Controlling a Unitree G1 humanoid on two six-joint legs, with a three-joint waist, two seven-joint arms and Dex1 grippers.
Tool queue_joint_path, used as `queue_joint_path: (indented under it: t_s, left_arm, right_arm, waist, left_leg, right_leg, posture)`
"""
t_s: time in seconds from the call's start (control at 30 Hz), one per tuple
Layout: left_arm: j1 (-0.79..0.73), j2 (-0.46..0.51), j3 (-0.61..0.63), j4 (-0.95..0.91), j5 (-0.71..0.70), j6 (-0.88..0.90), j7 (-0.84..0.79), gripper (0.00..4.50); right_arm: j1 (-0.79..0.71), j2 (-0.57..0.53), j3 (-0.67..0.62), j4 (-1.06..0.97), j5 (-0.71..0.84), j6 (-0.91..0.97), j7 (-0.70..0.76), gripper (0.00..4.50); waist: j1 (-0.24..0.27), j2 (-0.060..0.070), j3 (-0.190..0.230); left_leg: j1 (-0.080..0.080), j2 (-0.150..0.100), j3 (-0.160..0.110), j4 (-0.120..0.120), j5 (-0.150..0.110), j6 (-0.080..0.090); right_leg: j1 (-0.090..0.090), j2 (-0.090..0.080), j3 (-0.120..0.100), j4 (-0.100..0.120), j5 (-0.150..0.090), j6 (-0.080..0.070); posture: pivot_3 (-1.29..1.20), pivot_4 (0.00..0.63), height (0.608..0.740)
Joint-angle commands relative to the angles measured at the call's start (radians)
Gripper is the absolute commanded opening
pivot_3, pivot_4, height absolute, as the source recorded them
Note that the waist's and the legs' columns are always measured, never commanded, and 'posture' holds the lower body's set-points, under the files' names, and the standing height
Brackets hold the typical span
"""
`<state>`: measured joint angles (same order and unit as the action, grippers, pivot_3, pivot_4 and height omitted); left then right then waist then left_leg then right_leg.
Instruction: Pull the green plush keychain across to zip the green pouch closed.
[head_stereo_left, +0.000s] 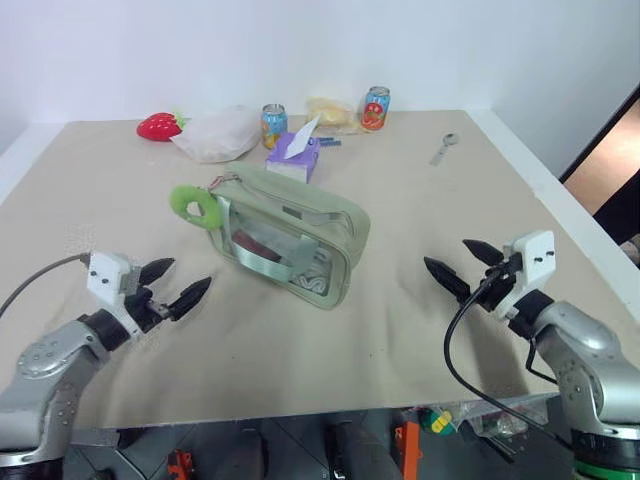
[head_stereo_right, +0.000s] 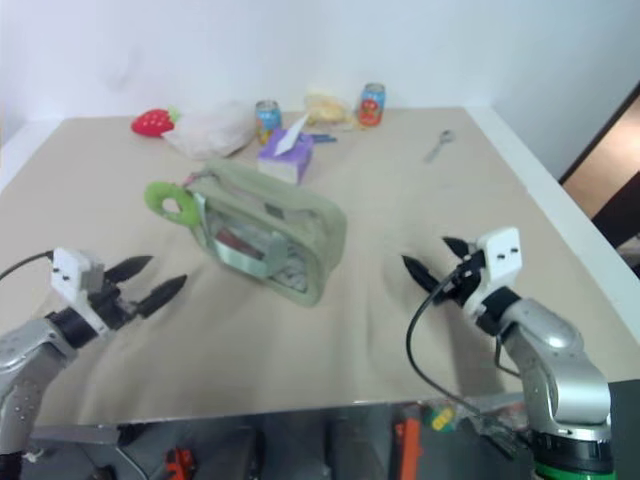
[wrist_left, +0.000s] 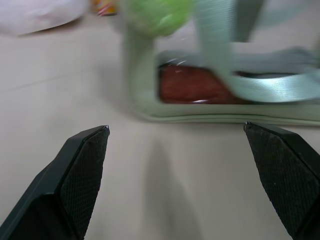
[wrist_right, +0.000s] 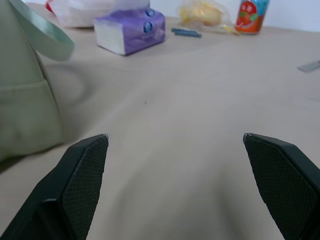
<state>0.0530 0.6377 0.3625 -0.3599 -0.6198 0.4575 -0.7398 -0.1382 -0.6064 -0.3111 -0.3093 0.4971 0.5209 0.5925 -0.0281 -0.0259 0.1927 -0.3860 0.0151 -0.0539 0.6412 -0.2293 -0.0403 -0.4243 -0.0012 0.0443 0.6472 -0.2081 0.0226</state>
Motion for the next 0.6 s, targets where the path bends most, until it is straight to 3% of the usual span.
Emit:
queue_joint_path:
  t_s: [0.03, 0.2, 0.33, 0.6]
  left_arm:
    - [0.004, 0.114, 0.043, -0.125, -0.116, 0.033, -0.155, 4.48]
    - [-0.093, 0.208, 0.001, -0.197, -0.256, 0.126, -0.219, 4.48]
    - [-0.155, 0.211, -0.048, -0.204, -0.285, 0.153, -0.219, 4.48]
    - [-0.226, 0.177, -0.111, -0.212, -0.295, 0.174, -0.159, 4.48]
  right_arm:
    - [-0.091, -0.048, -0.022, -0.04, 0.099, 0.084, 0.035, 4.5]
    - [-0.38, -0.069, 0.041, 0.004, 0.247, 0.275, 0.055, 4.5]
    - [-0.549, -0.034, 0.161, 0.1, 0.234, 0.315, 0.106, 4.5]
    - [-0.609, -0.005, 0.303, 0.21, 0.165, 0.274, 0.219, 4.5]
  waist:
    - [-0.002, 0.0, 0.0]
    - [-0.009, 0.001, 0.001]
    - [-0.017, 0.0, 0.0]
    - [-0.016, 0.0, 0.0]
  left_leg:
    - [0.0, 0.0, 0.0, 0.0, 0.0, 0.0]
    - [0.0, 0.0, 0.001, 0.001, 0.0, 0.0]
    - [0.0, 0.002, 0.0, 0.0, 0.001, 0.001]
    - [-0.004, 0.002, -0.001, -0.001, -0.002, 0.005]
  right_leg:
    - [0.0, 0.0, 0.0, 0.0, 0.0, 0.0]
    - [-0.001, 0.001, 0.002, 0.0, 0.0, 0.0]
    - [0.0, 0.005, 0.003, 0.0, 0.0, -0.001]
    - [-0.003, 0.006, 0.004, 0.0, 0.001, 0.001]
  posture:
    - [0.0, 0.15, 0.74]
    - [0.0, 0.15, 0.74]
    - [0.0, 0.15, 0.74]
    - [0.0, 0.15, 0.74]
